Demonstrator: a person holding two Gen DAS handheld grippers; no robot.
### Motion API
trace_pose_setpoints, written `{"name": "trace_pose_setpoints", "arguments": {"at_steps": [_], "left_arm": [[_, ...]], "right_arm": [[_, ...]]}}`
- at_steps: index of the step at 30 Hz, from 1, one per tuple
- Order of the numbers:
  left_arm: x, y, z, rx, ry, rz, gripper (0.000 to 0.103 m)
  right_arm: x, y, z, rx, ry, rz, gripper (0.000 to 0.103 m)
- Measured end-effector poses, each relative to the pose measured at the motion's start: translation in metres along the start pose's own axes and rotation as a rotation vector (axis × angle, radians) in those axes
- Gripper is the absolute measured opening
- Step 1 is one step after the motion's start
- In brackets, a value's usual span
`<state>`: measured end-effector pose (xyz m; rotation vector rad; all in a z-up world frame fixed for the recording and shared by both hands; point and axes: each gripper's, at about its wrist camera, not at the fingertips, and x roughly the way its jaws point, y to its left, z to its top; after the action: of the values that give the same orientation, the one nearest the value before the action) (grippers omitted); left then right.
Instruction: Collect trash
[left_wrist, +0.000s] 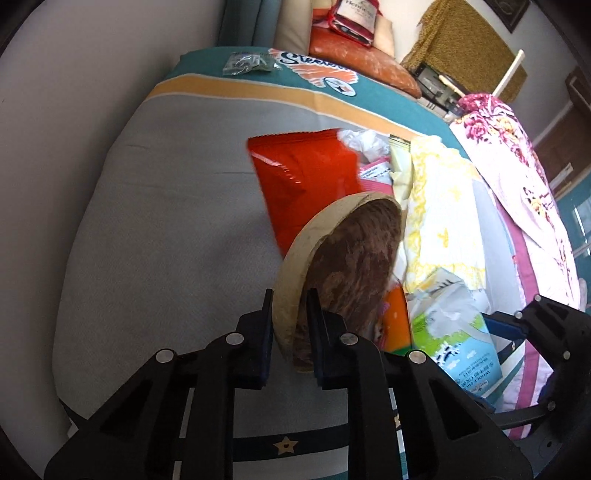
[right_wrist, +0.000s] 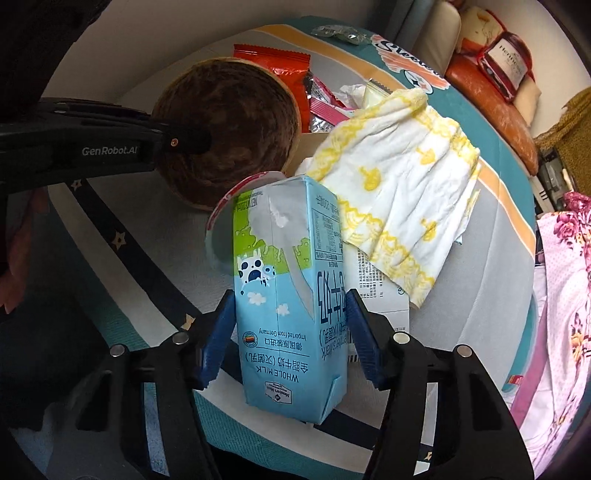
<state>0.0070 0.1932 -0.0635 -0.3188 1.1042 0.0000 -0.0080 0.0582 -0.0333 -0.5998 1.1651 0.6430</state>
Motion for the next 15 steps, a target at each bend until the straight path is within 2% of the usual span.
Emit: {"name": "trace_pose_setpoints", "arguments": {"at_steps": [6,8,15], "left_arm": [[0.002,-0.003,0.0,-0.02,-0.024,0.029,0.016],[-0.004,-0.007,-0.002,-0.016,-0.04,0.038,0.011],[-0.037,-0.011,0.004,-0.036,-0.125,0.098,0.01]], "right_arm": [[-0.026,-0.039,-0.002,0.112,-0.056,0.085,0.057],[-0.035,-0.053,-0.003,0.148,-0.083,0.088,0.057],[-0.049,-0.098,-0.015,0.263,-0.138,0.092,0.057]]}}
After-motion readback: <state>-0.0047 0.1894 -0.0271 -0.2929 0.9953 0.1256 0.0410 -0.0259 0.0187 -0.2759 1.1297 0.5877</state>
